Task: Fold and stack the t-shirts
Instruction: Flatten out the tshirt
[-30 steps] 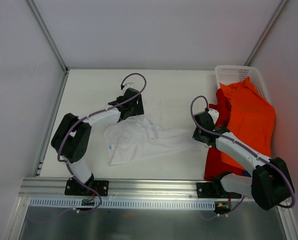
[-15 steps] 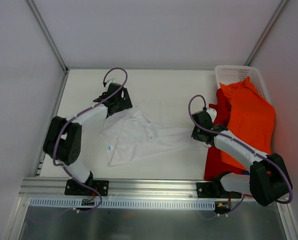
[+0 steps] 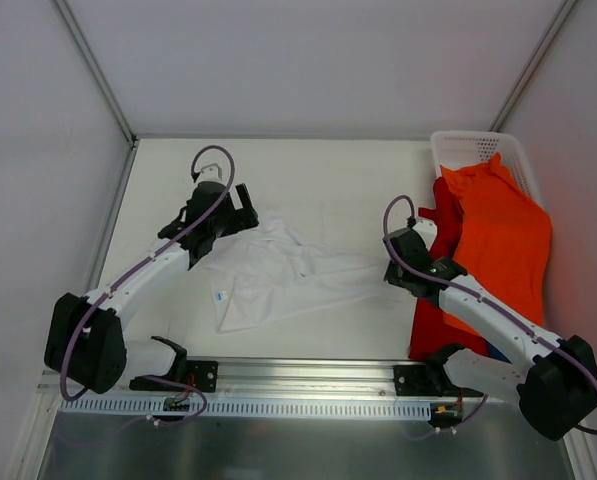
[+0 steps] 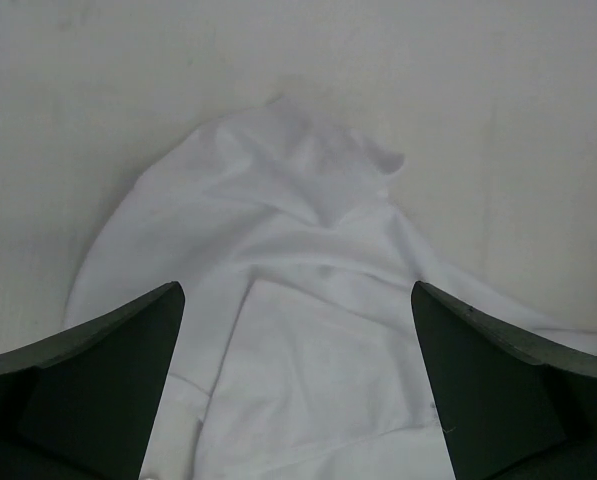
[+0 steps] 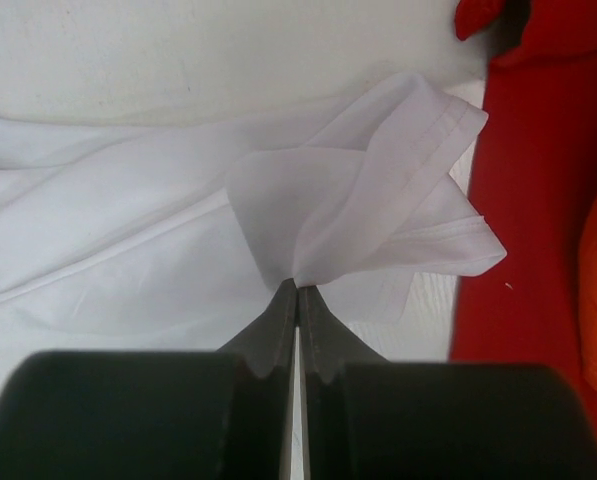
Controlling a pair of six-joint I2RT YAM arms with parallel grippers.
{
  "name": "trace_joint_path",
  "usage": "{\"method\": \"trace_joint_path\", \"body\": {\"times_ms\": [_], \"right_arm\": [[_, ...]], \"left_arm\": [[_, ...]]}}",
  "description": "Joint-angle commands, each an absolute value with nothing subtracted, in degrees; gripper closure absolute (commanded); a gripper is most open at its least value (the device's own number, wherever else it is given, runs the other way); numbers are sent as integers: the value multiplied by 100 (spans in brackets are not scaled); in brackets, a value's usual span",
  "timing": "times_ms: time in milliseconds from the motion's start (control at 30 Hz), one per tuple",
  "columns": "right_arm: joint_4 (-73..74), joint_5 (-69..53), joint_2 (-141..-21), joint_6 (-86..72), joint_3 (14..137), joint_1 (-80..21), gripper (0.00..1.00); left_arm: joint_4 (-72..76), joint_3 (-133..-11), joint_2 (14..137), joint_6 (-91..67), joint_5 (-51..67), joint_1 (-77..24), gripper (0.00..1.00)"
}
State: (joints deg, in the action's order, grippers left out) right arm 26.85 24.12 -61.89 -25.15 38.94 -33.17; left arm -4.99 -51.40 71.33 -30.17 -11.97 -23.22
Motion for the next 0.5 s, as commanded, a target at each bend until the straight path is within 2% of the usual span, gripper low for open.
{"method": "trace_joint_path", "body": {"times_ms": [0, 133, 467], "right_arm": [[3102, 2698, -5924, -2733, 4069, -3462, 100], [3287, 2830, -5696, -2830, 4008, -3586, 100], [3322, 2900, -5590, -2918, 3850, -3639, 100]], "left_arm": [[-546, -4624, 7637, -2927, -818, -2355, 1], [-28, -4202, 8129, -2918, -571, -2382, 2], [553, -4113, 8481, -2830, -246, -2391, 4]]}}
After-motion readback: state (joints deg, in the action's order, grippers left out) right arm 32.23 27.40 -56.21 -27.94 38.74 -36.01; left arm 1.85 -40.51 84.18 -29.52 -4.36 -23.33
